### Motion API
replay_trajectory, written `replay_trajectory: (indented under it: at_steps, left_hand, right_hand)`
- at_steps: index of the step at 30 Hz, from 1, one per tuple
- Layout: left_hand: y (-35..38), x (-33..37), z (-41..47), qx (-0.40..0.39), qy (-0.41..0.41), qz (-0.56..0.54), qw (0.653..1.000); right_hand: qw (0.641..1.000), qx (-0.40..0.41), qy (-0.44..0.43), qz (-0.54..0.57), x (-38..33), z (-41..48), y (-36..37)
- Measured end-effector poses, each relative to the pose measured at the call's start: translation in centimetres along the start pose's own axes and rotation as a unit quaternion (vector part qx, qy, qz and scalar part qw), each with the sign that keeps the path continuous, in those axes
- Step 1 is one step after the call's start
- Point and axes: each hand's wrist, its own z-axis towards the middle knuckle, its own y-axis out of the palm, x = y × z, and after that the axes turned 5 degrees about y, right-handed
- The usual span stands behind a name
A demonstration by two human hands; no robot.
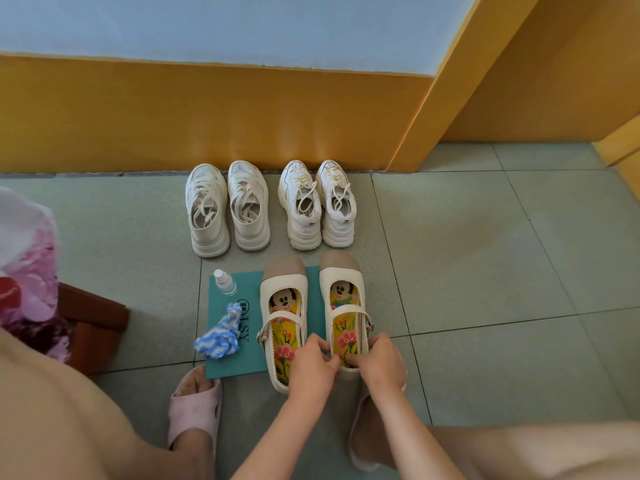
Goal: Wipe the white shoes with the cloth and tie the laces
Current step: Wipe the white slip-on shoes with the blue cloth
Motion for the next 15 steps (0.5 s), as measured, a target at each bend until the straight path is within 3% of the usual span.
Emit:
replay_trajectory:
  at_steps: [4,15]
  left_hand:
    - [-0.1,0.0,0.0,0.002,-0.002,0.005,1.0]
    - [-1.6,0.9,-0.3,-0.004,0.006,-0.028,1.0]
  right_hand:
    - [1.0,-0.013,0.001,-0.026,-0.5,0.9,0.3]
    - [0.998,0.007,-0.029,0.059,-0.2,0.8,0.3]
